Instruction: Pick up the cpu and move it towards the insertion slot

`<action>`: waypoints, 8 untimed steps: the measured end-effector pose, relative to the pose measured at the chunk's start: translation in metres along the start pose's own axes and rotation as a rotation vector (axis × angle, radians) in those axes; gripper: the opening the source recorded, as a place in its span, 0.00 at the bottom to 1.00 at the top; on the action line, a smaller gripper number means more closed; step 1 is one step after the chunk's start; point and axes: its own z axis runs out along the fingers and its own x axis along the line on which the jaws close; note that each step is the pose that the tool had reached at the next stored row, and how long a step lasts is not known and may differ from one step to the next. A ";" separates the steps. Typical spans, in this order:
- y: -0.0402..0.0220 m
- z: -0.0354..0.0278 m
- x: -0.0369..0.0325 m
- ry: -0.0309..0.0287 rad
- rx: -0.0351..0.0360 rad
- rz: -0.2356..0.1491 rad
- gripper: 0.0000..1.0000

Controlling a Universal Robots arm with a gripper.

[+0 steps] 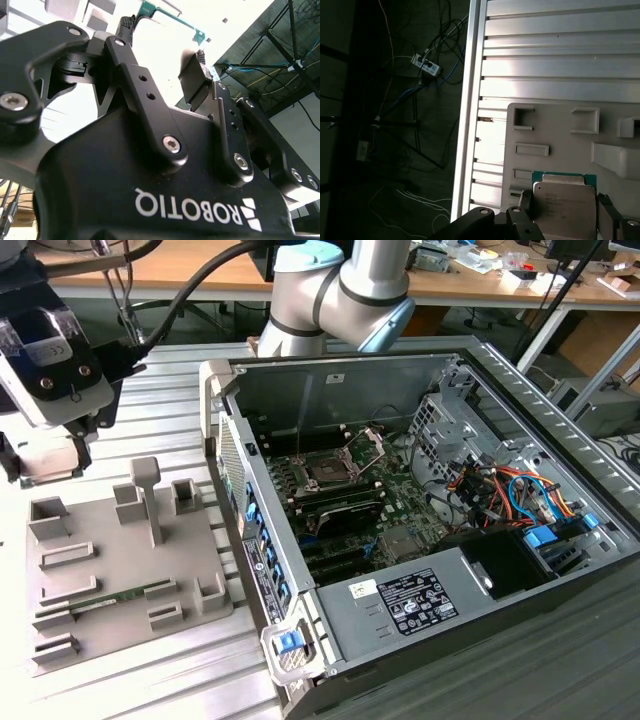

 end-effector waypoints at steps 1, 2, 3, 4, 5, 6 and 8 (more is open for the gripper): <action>-0.0001 0.0000 -0.0012 0.0001 0.0000 0.000 0.55; -0.0003 0.0000 -0.0029 0.0000 0.0000 0.000 0.55; -0.0005 0.0000 -0.0044 0.0000 -0.0001 0.000 0.55; -0.0006 0.0000 -0.0059 0.0000 0.0000 0.000 0.55; -0.0008 0.0000 -0.0073 -0.0001 0.0000 0.000 0.55; -0.0010 0.0000 -0.0090 -0.0001 -0.0001 0.000 0.55; -0.0012 0.0000 -0.0114 -0.0001 0.0000 0.000 0.55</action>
